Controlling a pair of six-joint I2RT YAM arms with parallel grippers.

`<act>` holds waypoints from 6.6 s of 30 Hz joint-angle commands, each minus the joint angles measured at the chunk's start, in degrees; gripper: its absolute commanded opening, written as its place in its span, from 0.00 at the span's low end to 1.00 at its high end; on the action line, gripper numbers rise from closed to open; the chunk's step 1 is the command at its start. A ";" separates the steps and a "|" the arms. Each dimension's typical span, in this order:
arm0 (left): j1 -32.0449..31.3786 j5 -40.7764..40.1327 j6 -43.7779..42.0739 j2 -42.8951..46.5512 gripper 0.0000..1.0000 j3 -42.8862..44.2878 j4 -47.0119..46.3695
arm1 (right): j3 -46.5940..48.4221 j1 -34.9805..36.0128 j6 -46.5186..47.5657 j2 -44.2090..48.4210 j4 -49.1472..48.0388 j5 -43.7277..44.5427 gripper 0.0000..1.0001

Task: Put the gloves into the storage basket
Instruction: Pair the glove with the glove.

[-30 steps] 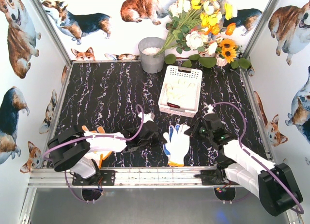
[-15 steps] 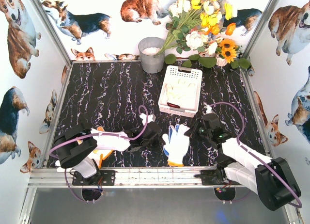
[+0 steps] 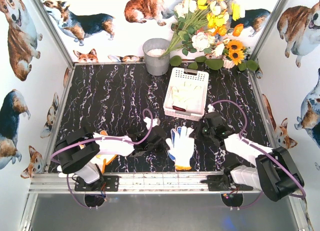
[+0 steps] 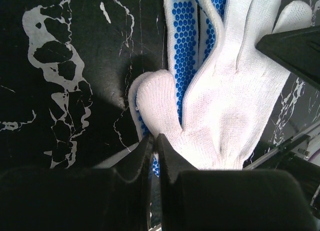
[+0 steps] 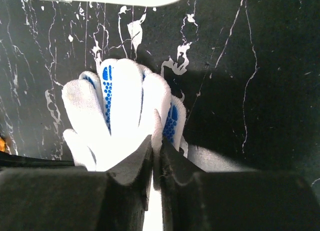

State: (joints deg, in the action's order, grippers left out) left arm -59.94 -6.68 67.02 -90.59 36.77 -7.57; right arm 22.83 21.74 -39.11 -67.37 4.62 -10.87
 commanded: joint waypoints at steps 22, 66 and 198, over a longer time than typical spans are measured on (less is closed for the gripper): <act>-1.43 3.38 -17.99 11.52 0.36 -0.55 -5.16 | 13.11 -0.12 8.22 7.70 13.99 -10.23 0.46; -1.05 12.07 -17.18 3.99 0.12 0.19 -1.48 | 23.05 12.10 6.03 -21.74 0.96 -10.23 0.22; 0.29 18.68 -21.24 -2.23 0.19 -2.41 -2.90 | -7.19 18.45 -12.65 9.92 14.66 -14.66 0.39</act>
State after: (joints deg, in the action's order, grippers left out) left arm -59.77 12.99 46.04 -91.85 36.10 -12.78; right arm 16.45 39.66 -51.51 -55.48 22.90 -26.15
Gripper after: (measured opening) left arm 0.194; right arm 0.408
